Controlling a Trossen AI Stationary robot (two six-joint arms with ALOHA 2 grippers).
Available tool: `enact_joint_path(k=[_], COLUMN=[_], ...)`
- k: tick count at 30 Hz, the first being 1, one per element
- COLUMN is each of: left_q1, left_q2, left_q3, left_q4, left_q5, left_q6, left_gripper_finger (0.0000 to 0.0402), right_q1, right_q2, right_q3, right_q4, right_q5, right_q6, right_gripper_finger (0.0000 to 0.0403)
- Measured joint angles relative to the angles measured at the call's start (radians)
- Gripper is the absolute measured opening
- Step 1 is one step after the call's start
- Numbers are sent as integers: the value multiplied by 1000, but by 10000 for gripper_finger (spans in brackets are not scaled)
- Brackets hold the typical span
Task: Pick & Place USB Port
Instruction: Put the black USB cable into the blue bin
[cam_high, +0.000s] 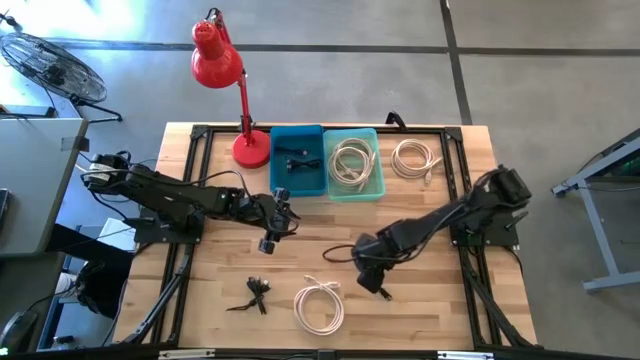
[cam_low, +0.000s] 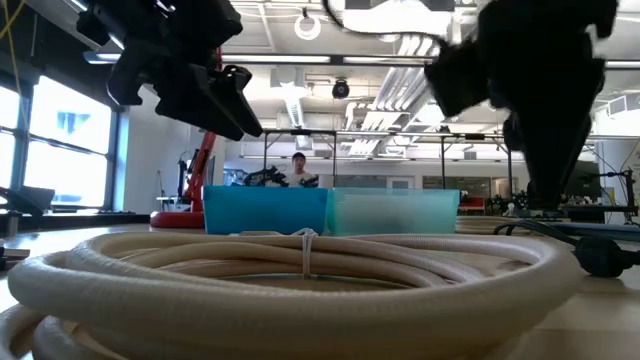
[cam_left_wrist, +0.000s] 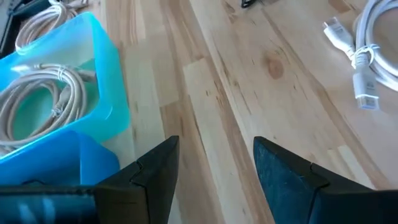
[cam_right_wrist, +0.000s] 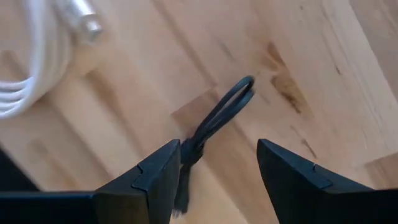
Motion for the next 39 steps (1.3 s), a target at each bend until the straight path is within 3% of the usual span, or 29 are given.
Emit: enact_joint_path(k=[13, 16, 22, 30, 33, 39], left_q1=[0, 0, 0, 0, 0, 0], left_q2=[0, 0, 0, 0, 0, 0], left_q3=[0, 0, 0, 0, 0, 0], left_q4=[14, 14, 42, 81, 112, 225], left_q5=[-94, -137, -163, -164, -126, 35], left_q6=[128, 134, 150, 187, 239, 303], left_gripper_finger=[201, 201, 201, 201, 201, 201], right_q1=[-54, -55, -61, -66, -69, -73], right_q2=[155, 161, 160, 163, 163, 90], right_q3=[5, 5, 2, 16, 48, 175], right_q4=[-1, -8, -41, -69, -106, -189], right_q5=[-66, -61, -35, 5, 40, 208], right_q6=[-49, -59, -98, -140, -178, -264], right_gripper_finger=[193, 157, 19, 9, 6, 4])
